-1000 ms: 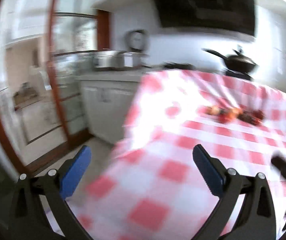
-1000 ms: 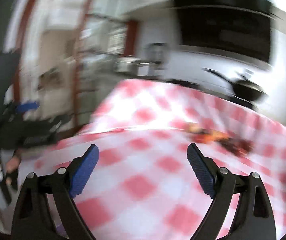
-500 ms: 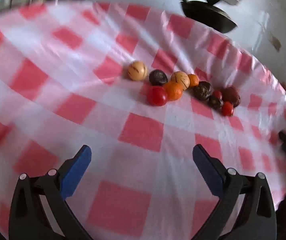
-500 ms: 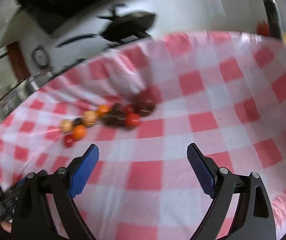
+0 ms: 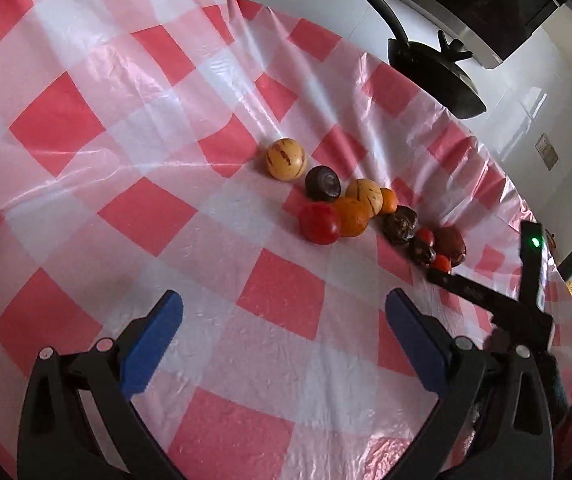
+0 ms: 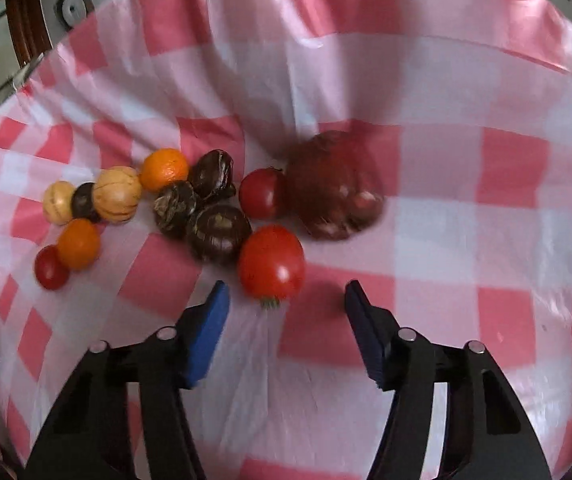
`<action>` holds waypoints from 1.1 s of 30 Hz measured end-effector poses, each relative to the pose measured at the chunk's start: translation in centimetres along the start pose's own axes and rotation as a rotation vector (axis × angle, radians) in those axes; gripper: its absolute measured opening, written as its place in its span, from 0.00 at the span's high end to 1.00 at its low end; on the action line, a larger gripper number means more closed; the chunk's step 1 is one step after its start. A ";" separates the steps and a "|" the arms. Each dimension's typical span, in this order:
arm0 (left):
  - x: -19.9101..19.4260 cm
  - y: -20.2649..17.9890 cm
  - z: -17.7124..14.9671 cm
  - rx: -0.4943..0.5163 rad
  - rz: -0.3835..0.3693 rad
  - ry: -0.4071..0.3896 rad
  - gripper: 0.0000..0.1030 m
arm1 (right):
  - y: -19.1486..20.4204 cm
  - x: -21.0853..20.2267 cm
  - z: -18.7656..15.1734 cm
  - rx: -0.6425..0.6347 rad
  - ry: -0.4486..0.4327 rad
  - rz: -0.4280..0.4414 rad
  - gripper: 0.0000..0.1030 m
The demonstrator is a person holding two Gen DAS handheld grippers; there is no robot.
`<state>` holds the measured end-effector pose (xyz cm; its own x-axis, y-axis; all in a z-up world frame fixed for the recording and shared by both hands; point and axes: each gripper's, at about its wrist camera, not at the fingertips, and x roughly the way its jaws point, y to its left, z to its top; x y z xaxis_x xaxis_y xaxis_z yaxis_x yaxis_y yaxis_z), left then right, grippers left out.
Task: Organize fruits
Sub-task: 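Grasp a red tomato with the right tool while the left tool grasps another tomato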
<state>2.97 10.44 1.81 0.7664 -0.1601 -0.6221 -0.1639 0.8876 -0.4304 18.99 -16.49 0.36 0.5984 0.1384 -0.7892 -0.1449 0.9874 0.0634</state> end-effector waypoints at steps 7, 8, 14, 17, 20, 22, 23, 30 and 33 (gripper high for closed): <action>0.0 0.2 0.0 -0.010 0.006 -0.001 0.02 | 0.4 -2.3 -2.0 0.017 -0.032 0.044 0.68; 0.0 0.2 0.0 -0.010 0.007 0.000 0.02 | 0.1 -3.1 -2.9 0.042 -0.050 0.062 0.68; 0.1 -0.1 -0.1 0.004 0.013 0.016 0.02 | -1.4 -6.4 -6.3 0.197 -0.149 0.156 0.68; 0.6 -0.6 -0.2 0.038 0.020 0.054 0.02 | -2.9 -5.8 -6.8 0.278 -0.142 0.197 0.68; 1.2 -1.0 -0.4 0.060 0.045 0.087 0.02 | -4.5 -5.8 -6.7 0.349 -0.152 0.244 0.68; 2.0 -1.7 -0.2 0.096 0.087 0.117 0.02 | -4.5 -6.0 -6.5 0.346 -0.158 0.258 0.68; 2.3 -1.9 -0.1 0.102 0.101 0.120 0.02 | -4.5 -5.9 -6.5 0.345 -0.155 0.263 0.68; 7.6 -6.1 2.0 0.349 0.258 0.136 0.21 | -4.6 -6.2 -6.5 0.345 -0.157 0.281 0.67; 9.8 -6.7 3.2 0.397 0.265 0.154 0.25 | -4.5 -6.1 -6.5 0.343 -0.152 0.286 0.67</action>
<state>13.62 4.29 0.73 0.6247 0.0578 -0.7787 -0.0686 0.9975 0.0189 10.85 -22.32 0.88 0.6847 0.3929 -0.6139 -0.0676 0.8728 0.4833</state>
